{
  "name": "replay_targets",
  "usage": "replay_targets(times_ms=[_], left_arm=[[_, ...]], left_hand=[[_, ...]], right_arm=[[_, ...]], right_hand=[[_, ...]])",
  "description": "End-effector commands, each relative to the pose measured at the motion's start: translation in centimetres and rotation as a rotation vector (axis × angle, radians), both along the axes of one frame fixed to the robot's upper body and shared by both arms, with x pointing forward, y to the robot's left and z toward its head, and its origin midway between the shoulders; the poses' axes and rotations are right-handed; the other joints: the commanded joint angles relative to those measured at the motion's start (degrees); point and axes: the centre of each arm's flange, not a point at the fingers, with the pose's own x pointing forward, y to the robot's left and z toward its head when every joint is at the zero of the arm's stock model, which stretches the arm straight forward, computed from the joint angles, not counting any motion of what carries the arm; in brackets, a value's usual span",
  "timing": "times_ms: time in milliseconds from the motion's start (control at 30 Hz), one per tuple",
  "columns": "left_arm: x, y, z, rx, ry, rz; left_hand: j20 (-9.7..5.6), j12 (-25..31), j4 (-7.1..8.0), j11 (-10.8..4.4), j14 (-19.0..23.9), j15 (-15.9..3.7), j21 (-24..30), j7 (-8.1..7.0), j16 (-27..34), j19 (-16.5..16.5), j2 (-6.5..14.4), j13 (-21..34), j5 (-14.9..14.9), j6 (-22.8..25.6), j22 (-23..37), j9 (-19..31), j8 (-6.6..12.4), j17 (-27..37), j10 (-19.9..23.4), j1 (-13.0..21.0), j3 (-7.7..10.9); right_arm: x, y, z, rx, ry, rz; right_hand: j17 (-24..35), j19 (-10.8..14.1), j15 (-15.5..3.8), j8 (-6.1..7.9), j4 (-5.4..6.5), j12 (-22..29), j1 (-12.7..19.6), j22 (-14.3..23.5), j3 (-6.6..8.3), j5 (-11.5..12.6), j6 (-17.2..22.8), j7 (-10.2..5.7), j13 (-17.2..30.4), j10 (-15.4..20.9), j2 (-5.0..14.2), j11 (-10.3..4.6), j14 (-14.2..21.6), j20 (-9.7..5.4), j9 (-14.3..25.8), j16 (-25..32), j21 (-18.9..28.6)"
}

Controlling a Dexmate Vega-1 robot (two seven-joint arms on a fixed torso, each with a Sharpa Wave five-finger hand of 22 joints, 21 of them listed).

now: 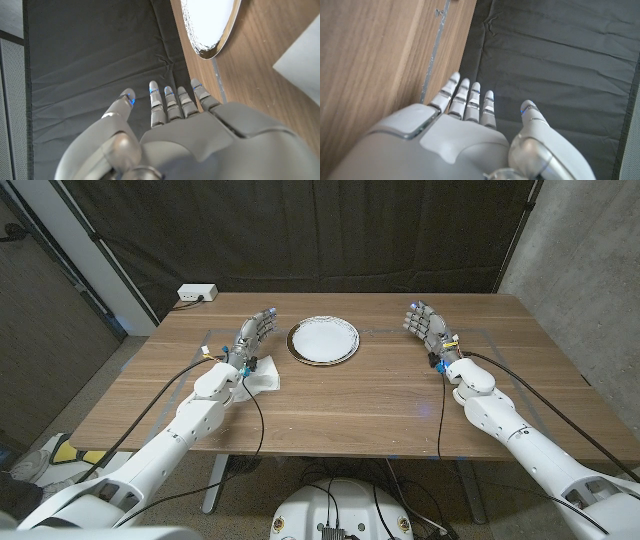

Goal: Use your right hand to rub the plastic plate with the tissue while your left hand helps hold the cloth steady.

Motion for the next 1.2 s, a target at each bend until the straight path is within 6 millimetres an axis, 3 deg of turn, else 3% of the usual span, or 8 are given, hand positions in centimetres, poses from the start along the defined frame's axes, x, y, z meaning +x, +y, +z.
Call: replay_targets(times_ms=[33, 67, 100, 133, 200, 300, 600, 1200], left_arm=[[0.6, 0.1, 0.4, -0.028, -0.009, -0.025], [0.7, 0.1, 0.4, -0.023, -0.012, -0.022], [0.7, 0.1, 0.4, -0.023, -0.015, -0.019], [0.7, 0.0, 0.4, -0.02, -0.017, -0.024], [0.7, 0.0, 0.4, -0.017, -0.017, -0.026], [0.7, 0.0, 0.5, -0.004, -0.027, -0.02], [0.1, 0.6, 0.8, 0.053, -0.091, 0.046], [-2.5, 3.0, 1.2, 0.267, -0.221, 0.164]], left_hand=[[1.69, 0.7, 0.89, -2.14, 18.9, -1.69, 5.9, -8.34, 5.9, 17.5, -2.0, -1.6, -0.5, -20.2, -0.3, -1.4, -9.0, -2.0, 3.0, -2.5, -0.47], [1.62, 1.2, 1.68, -1.86, 20.1, -1.19, 5.0, -8.37, 6.0, 15.3, -2.3, -1.6, -0.5, -20.5, -0.2, -1.7, -9.19, -1.6, 4.8, -3.7, -1.17], [1.47, 1.2, 2.75, -1.17, 18.5, -1.3, 3.3, -8.49, 5.2, 10.6, -2.1, -1.6, -0.3, -18.8, -0.1, -2.1, -8.66, -0.9, 5.7, -5.0, -1.77], [1.5, 0.6, 3.46, -1.27, 14.3, -1.23, 1.0, -7.87, 3.3, 4.3, -2.3, -1.6, -0.2, -15.4, 0.2, -2.7, -7.94, -0.7, 6.0, -6.1, -2.25], [1.63, -1.4, 3.35, -1.36, 3.4, 0.05, -2.2, -6.49, -0.3, -3.6, -2.5, -1.9, 0.0, -8.8, 0.3, -2.9, -6.79, -1.5, 3.1, -6.2, -2.2], [1.83, -2.6, 2.65, -1.39, -1.5, 0.23, -3.5, -6.48, -0.5, -6.4, -3.1, -2.1, 0.0, -10.3, 0.3, -3.0, -8.28, -2.1, -0.5, -5.7, -2.19], [1.97, -2.8, 1.76, -1.24, -1.9, 0.42, -3.4, -8.04, 0.0, -5.8, -4.4, -2.3, 0.1, -16.3, 0.3, -3.0, -10.54, -2.5, -3.3, -5.3, -2.71], [3.39, -2.7, 0.51, -1.77, -1.4, 1.56, -3.7, -6.83, 0.5, -6.2, -6.0, -2.3, 0.2, -16.4, 0.3, -3.0, -9.88, -2.6, -4.4, -4.4, -3.21]], right_arm=[[0.4, -0.1, 0.5, -0.005, -0.007, 0.009], [0.5, -0.1, 0.5, -0.01, -0.005, 0.014], [0.6, 0.0, 0.6, -0.012, 0.0, 0.013], [0.6, 0.1, 0.6, -0.013, 0.002, 0.008], [0.7, 0.2, 0.8, -0.018, 0.006, -0.014], [0.6, 0.2, 0.9, -0.027, 0.009, -0.022], [0.4, 0.1, 1.6, -0.096, 0.056, -0.052], [-1.1, 1.6, 3.4, -0.307, 0.151, -0.173]], right_hand=[[0.1, 14.7, -2.01, -3.32, 0.75, 1.9, -1.8, 0.2, 0.01, 0.0, -10.1, -2.04, -0.2, 2.9, -0.92, -1.05, 13.2, 4.27, -0.5, 4.3, 6.0], [0.0, 16.2, -2.25, -3.36, 0.79, 2.5, -2.2, 0.2, -0.22, -0.2, -10.8, -1.98, -0.2, 5.1, -1.39, -0.8, 16.9, 4.57, -0.6, 4.7, 6.4], [-0.1, 14.9, -2.02, -3.31, 0.73, 2.6, -2.4, 0.1, -0.3, -0.3, -10.9, -2.0, -0.2, 5.7, -1.64, -0.58, 16.2, 4.72, -0.7, 3.9, 5.8], [-0.1, 11.8, -1.12, -3.19, 0.83, 2.3, -2.7, 0.1, -0.44, -0.4, -10.9, -2.09, -0.2, 5.6, -1.69, -0.58, 13.2, 4.67, -0.7, 2.1, 4.3], [-0.1, -0.1, 0.06, -1.74, 0.51, 0.2, -2.9, 0.0, -0.82, -0.6, -4.8, -1.87, -0.3, 0.8, -1.22, -0.47, -0.3, 1.23, -0.8, -0.4, -0.6], [-0.2, -4.5, 0.49, -2.32, 0.43, -0.3, -2.9, 0.1, -1.07, -0.6, -4.7, -1.87, -0.3, -1.6, -0.92, -0.41, -4.2, 0.38, -0.8, -0.1, -1.4], [-0.2, -3.9, 0.87, -2.92, 0.34, 0.1, -3.0, 0.2, -1.34, -0.7, -5.8, -2.1, -0.3, -1.3, -1.11, -0.34, -2.6, 1.31, -0.8, 0.9, -0.6], [-0.2, -3.7, 0.4, -3.12, 0.27, 0.3, -3.2, 0.2, -1.76, -0.8, -6.3, -2.31, -0.3, -1.2, -1.53, -0.72, -1.9, 1.54, -0.8, 1.1, -0.2]])
